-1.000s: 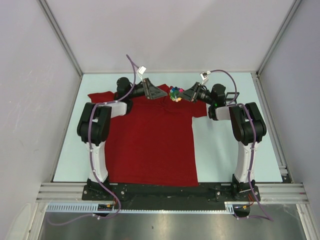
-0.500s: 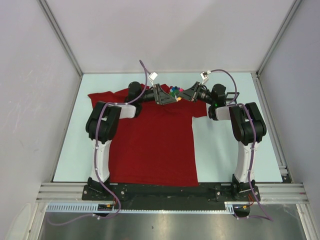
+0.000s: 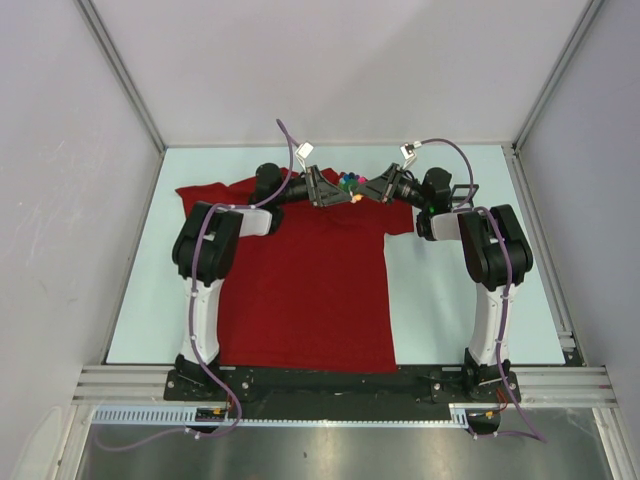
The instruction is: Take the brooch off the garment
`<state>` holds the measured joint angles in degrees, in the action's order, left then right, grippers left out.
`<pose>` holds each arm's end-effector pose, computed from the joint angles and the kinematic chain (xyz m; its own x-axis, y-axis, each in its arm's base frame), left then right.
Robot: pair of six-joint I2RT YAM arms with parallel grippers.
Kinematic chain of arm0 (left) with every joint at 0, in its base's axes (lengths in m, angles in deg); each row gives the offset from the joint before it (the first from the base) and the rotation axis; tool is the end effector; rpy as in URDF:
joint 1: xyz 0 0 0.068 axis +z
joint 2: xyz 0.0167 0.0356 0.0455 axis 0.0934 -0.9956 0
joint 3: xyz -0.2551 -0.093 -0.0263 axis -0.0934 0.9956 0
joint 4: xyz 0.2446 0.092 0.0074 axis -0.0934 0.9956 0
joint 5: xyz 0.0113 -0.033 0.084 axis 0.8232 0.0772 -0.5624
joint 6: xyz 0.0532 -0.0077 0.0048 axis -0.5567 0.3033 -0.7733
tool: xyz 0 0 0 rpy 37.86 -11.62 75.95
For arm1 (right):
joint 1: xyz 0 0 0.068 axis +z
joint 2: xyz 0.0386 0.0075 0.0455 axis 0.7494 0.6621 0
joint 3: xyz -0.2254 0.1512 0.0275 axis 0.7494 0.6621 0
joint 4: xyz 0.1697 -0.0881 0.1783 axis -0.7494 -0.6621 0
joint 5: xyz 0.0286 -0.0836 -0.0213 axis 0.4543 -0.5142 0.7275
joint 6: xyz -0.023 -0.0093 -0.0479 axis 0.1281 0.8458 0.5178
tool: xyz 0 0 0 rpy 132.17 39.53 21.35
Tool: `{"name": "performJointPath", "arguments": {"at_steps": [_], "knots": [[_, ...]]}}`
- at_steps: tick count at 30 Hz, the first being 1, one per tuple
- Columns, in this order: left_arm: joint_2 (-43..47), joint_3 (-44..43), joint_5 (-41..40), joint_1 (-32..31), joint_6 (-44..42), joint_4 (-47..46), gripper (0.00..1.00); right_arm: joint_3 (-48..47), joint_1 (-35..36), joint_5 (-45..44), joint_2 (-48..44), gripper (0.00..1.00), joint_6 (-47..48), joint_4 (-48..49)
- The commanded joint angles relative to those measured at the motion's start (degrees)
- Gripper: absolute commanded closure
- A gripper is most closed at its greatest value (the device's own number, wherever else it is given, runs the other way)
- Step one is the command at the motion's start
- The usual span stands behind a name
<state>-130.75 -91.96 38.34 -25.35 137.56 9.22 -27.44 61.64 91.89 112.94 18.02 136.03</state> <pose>0.4257 -0.1875 0.1899 -0.7428 -0.1860 -0.6432 0.6434 0.0675 -0.7625 0.4175 0.1255 0.1928 -0.6682 0.3793 -0.6401 -0.6045 0.2247 0.7642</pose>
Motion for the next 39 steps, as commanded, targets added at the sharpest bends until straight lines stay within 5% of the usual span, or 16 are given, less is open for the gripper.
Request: {"name": "performJointPath", "arguments": {"at_steps": [1, 39], "knots": [[-0.48, -2.64, 0.26, 0.04, 0.60, -4.03, 0.56, -1.63, 0.78, 1.05, -1.14, 1.00, 1.52, 1.11], [-3.20, -5.98, 4.47, 0.13, 3.76, -4.04, 0.87, -4.70, 2.80, 5.44, -0.79, 1.00, 6.53, -3.99]]}}
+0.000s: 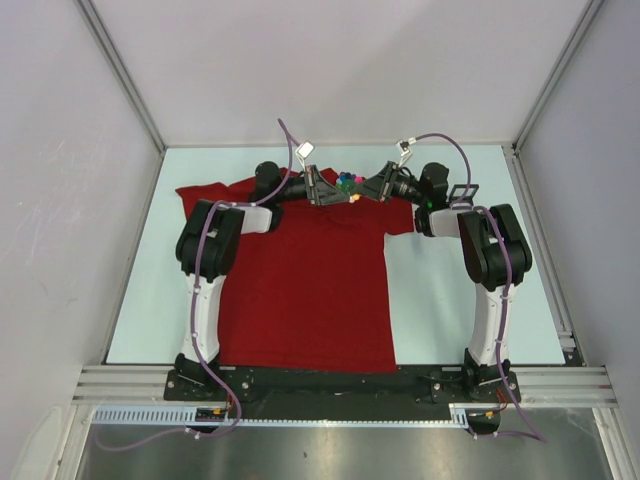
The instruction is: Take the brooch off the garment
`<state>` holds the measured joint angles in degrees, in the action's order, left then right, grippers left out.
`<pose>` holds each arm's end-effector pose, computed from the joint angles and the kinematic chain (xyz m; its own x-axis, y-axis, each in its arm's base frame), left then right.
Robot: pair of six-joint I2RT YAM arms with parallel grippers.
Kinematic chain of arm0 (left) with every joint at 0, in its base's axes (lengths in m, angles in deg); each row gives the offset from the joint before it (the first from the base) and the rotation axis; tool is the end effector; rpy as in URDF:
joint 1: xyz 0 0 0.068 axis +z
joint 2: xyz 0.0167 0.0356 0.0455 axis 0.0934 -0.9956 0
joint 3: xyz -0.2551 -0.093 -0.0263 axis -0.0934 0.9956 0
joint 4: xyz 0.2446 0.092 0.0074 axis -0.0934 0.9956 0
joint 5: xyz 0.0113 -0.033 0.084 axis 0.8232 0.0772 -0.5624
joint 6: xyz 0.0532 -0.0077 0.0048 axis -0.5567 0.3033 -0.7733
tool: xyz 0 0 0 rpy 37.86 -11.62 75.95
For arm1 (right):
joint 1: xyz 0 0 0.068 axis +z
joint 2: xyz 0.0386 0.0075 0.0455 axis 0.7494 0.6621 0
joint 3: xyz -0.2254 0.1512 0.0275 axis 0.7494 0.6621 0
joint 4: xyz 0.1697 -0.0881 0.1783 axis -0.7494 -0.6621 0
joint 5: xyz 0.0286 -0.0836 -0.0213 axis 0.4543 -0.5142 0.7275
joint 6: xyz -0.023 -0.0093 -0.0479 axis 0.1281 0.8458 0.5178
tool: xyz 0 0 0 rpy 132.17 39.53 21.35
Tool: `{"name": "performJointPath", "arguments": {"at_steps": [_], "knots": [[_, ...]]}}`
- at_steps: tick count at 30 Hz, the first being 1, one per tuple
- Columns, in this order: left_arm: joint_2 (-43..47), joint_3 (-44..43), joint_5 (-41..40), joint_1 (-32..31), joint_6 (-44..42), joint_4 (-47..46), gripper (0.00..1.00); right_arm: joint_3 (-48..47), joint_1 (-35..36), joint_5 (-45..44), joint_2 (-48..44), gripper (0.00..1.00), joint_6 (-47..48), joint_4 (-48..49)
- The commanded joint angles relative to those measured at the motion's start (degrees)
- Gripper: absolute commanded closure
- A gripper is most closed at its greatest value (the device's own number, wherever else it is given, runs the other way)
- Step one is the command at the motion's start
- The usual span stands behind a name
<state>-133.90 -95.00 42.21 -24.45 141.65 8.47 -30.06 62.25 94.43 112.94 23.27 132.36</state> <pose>0.4369 -0.1849 0.1816 -0.7873 -0.1469 -0.5988 0.6019 0.0278 -0.7981 0.4219 0.1324 0.1998 -0.6402 0.3164 -0.7000 -0.6647 0.2287 0.7112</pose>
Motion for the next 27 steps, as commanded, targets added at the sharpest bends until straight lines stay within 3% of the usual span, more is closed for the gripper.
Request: {"name": "performJointPath", "arguments": {"at_steps": [1, 8, 16, 20, 27], "knots": [[-0.05, -3.03, 0.78, -0.68, -0.33, -2.86, 0.87, -2.08, 2.28, 2.91, -0.79, 1.00, 1.63, -0.93], [0.65, -3.56, 1.75, -0.77, -3.13, 1.36, 0.88, -3.31, 2.81, 3.17, -0.52, 1.00, 3.83, -4.10], [2.76, -5.49, 2.19, -0.77, -12.62, 14.54, 0.89, -4.89, 4.04, 2.91, -0.44, 1.00, 8.22, -10.07], [2.67, -6.29, 2.80, -0.68, -13.68, 16.31, 0.90, -5.33, 4.21, 2.82, -0.61, 1.00, 9.63, -11.91], [4.69, -8.39, 0.97, -0.68, -24.22, 29.99, 0.90, -6.04, 4.57, 2.29, -0.61, 1.00, 11.56, -14.82]]}}
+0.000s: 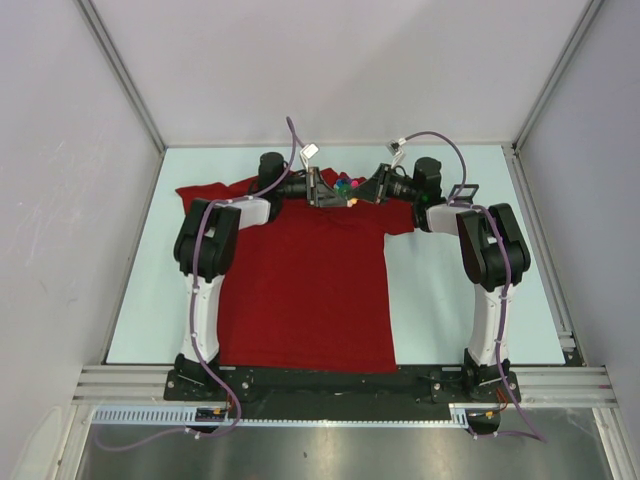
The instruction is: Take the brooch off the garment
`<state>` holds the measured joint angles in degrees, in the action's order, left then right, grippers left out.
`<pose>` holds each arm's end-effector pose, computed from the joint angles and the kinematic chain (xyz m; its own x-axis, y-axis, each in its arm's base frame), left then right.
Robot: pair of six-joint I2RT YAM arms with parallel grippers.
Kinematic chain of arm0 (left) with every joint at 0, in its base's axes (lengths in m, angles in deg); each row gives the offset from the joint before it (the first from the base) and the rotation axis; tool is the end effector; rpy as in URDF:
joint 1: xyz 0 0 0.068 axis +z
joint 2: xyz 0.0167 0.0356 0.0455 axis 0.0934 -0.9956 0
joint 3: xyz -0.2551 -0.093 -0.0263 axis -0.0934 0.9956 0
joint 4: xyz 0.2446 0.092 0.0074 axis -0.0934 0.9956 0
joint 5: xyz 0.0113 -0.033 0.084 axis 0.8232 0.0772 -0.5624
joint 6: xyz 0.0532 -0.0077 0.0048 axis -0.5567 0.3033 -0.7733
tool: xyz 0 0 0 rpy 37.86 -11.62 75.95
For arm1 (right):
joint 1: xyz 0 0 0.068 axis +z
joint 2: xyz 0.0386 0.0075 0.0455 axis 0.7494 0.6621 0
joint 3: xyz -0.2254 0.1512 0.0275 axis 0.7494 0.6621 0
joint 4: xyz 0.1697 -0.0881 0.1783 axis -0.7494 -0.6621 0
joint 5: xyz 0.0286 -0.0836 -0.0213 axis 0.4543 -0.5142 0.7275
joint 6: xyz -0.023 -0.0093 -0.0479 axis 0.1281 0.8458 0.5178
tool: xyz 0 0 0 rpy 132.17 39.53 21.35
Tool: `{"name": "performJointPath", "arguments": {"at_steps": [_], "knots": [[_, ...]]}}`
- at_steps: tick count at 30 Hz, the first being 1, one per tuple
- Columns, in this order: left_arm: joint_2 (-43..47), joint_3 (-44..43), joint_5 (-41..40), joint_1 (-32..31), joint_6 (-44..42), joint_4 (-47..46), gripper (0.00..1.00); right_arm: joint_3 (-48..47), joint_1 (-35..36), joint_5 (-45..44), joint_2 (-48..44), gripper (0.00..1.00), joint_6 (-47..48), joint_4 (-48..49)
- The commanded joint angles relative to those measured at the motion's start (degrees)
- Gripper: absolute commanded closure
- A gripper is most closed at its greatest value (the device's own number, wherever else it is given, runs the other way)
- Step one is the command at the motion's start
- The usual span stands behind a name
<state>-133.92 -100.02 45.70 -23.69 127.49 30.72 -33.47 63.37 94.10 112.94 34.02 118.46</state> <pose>0.4490 -0.1832 0.1729 -0.8149 -0.0353 -0.5786 0.5731 0.1002 -0.8133 0.4283 0.1429 0.1945 -0.6462 0.2253 -0.7291 -0.6652 0.3020 0.6829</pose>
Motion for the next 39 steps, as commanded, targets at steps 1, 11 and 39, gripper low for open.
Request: {"name": "performJointPath", "arguments": {"at_steps": [1, 11, 39], "knots": [[5.06, -3.02, -2.89, -1.45, -10.42, 7.86, 0.89, -2.63, 3.54, 2.62, -0.61, 1.00, 0.72, -0.83], [3.66, 1.90, -0.87, -0.57, 6.17, -14.80, 0.79, -2.71, 3.19, 2.97, -0.52, 1.00, -0.59, 0.22], [5.07, -7.49, -1.13, -0.57, -15.14, 16.89, 0.88, -5.09, 5.12, 4.64, -0.79, 1.00, 6.79, -7.95]]}}
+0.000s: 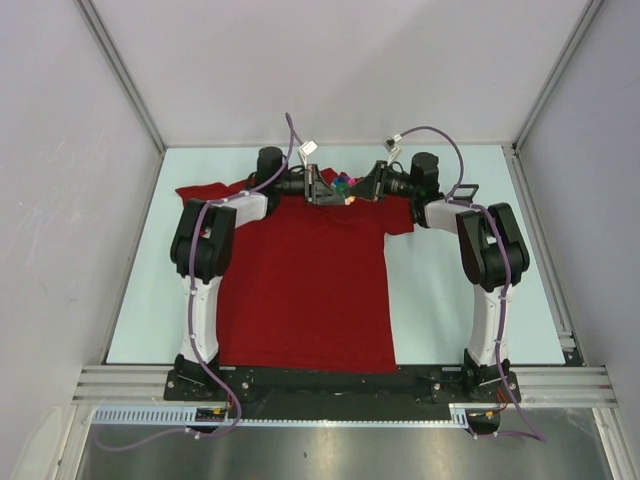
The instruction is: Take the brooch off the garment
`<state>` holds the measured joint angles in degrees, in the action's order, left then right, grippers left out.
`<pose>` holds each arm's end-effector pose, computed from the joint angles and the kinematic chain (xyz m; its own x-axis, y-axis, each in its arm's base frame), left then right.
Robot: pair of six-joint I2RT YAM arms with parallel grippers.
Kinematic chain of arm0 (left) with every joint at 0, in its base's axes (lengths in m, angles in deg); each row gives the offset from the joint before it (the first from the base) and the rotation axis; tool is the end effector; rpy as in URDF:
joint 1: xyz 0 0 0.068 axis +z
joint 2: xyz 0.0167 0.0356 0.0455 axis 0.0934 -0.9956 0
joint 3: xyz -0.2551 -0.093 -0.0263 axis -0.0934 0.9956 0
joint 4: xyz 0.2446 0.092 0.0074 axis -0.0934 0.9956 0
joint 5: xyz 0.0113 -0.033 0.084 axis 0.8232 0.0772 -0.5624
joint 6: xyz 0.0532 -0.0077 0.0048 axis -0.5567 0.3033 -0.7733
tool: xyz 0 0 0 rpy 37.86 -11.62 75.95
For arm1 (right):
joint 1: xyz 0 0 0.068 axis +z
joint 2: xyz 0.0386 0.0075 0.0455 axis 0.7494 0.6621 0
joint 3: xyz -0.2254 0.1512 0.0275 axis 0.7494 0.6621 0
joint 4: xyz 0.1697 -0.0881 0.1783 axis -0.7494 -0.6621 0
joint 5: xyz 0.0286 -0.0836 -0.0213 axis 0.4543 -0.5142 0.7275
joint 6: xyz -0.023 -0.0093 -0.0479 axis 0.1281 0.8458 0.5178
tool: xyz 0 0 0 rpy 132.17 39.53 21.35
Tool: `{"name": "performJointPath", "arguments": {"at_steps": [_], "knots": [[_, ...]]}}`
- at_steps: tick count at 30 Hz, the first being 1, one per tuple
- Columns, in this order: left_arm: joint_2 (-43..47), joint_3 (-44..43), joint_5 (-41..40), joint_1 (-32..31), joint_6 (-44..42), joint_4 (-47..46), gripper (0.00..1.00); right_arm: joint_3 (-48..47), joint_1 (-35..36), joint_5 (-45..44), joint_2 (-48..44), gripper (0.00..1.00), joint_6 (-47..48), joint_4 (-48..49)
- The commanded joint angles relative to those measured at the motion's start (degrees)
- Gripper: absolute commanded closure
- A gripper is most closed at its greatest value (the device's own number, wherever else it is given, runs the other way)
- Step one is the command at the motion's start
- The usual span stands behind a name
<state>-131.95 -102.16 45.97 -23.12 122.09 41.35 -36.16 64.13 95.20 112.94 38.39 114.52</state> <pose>0.4504 -0.1787 0.1842 -0.8235 -0.0090 -0.5673 0.5613 0.1333 -0.8168 0.4318 0.1505 0.2024 -0.6164 0.1788 -0.7668 -0.7089 0.2979 0.6393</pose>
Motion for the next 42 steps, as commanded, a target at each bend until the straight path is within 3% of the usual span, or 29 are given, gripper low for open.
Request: {"name": "performJointPath", "arguments": {"at_steps": [1, 10, 20, 28, 35, 40, 42], "knots": [[3.27, -6.40, -1.92, -1.22, -10.90, 9.77, 0.89, -2.49, 4.36, 3.55, -0.79, 1.00, 2.59, -4.45], [5.12, -9.74, -4.82, -1.66, -21.01, 22.53, 0.88, -3.19, 4.62, 2.93, -0.79, 1.00, 4.35, -6.91], [6.87, -8.00, -5.79, -1.49, -22.25, 22.29, 0.79, -2.58, 3.83, 2.85, -0.79, 1.00, 1.82, -4.91], [10.13, 3.33, -3.34, 0.44, -12.50, 4.63, 0.55, 0.41, 2.07, 1.53, -1.67, 1.00, -4.08, 3.09], [11.80, 8.08, -1.31, 2.46, -9.16, -2.13, 0.45, 2.43, 0.14, 2.58, -0.18, 1.00, -13.66, 13.29], [12.94, 13.44, 0.01, 4.13, 1.11, -17.94, 0.40, 2.70, -0.48, 3.28, 1.41, 1.00, -20.60, 20.49], [11.81, 14.76, -0.16, 4.22, 8.66, -28.22, 0.39, 2.70, -0.39, 3.46, 2.02, 1.00, -22.01, 22.77]]}}
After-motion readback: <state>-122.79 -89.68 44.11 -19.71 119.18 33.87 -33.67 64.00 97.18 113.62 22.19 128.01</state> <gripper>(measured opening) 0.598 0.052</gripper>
